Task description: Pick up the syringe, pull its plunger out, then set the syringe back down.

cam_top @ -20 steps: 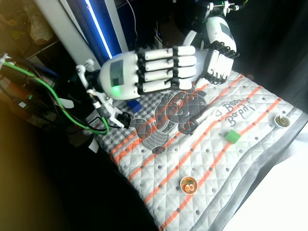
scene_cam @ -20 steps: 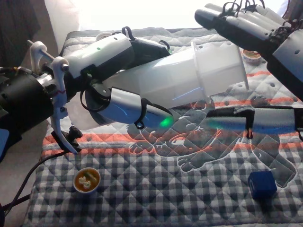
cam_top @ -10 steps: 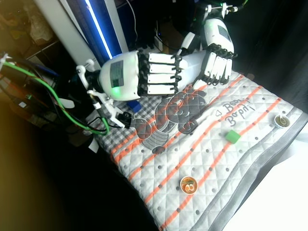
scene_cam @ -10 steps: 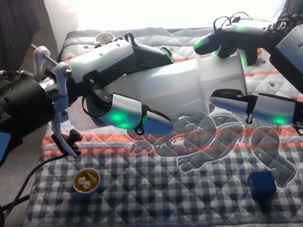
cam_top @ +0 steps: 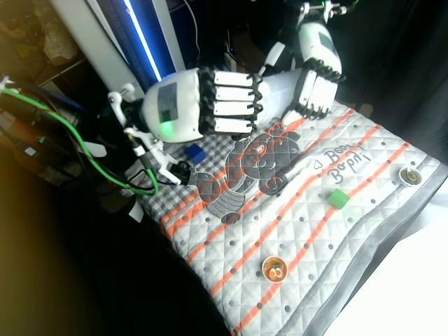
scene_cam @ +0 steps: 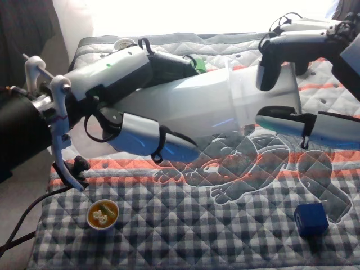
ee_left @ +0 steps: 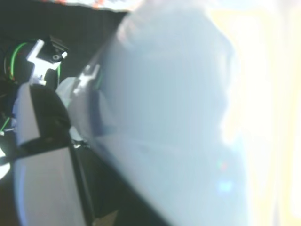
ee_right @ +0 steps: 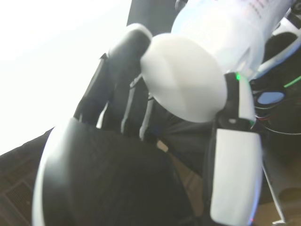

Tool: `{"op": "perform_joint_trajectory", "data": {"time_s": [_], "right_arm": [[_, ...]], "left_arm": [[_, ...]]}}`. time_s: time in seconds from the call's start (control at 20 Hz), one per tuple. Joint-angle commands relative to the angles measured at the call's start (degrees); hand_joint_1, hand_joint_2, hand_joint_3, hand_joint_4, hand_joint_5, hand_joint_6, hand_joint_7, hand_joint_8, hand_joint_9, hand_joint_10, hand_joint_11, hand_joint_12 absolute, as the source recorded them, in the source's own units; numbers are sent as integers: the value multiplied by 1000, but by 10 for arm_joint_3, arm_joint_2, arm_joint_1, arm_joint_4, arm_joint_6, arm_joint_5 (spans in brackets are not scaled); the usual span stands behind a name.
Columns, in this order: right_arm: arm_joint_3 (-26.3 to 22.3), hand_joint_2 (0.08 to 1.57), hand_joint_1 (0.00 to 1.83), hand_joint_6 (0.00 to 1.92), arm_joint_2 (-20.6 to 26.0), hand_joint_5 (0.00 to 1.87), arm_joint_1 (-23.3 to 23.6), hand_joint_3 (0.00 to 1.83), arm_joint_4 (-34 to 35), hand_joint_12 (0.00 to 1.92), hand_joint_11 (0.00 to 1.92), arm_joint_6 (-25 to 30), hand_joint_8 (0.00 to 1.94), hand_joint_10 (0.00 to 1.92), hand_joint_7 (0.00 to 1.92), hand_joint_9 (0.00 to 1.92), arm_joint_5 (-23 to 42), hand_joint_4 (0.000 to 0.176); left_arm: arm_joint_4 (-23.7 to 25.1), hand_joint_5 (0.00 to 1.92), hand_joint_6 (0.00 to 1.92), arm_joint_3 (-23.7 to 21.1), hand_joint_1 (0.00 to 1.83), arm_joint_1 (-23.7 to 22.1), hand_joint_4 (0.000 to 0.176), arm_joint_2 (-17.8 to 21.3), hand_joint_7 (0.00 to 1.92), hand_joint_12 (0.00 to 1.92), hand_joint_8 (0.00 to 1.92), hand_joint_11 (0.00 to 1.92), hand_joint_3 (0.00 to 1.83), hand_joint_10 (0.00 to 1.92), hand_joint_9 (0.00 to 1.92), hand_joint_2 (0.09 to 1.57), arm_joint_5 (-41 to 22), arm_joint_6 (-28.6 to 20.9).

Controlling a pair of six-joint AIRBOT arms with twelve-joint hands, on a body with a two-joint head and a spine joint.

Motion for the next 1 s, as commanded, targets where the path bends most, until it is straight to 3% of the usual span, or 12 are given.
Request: {"op": "perform_joint_trajectory", "data": {"time_s": [0.0,0.05,0.1,0.25,0.35,0.55,0.95], "right_arm": [[2,1175,1200,1101,10,848,-1,0,24,1635,801,-4,1283,1364,904,837,77,0],[2,1174,1197,1150,13,823,-5,1,32,1611,833,-5,1244,1326,917,865,83,0],[2,1187,1191,1184,14,797,-8,4,37,1659,840,-6,1292,1382,893,859,87,0],[1,1173,1242,1003,18,861,-17,0,51,1863,907,-7,1386,1635,908,931,97,0],[0,1187,1234,998,22,874,-22,3,60,1919,833,-8,1499,1779,839,837,107,0],[-2,1199,1228,1088,28,811,-28,4,73,1921,973,-13,1483,1776,858,964,116,0],[-5,1244,1206,1225,38,716,-41,13,93,1921,919,-16,1601,1866,789,884,134,0]], "left_arm": [[-20,902,1111,5,1186,-4,0,18,717,1914,1448,566,1,1536,610,1206,96,-8],[-23,896,1081,3,1188,-3,0,23,708,1920,1505,522,1,1610,571,1211,99,-8],[-24,877,1076,1,1188,-1,0,26,726,1921,1515,598,1,1660,620,1213,101,-8],[-27,854,1091,-2,1186,3,0,33,752,1921,1503,611,0,1628,667,1214,106,-8],[-29,830,1078,-6,1195,6,0,38,771,1921,1531,548,0,1658,619,1218,108,-8],[-31,811,1130,-13,1185,12,0,48,804,1921,1452,572,0,1545,655,1212,114,-8],[-39,850,1128,-20,1172,23,0,62,737,1921,1495,570,0,1555,637,1220,121,-8]]}}
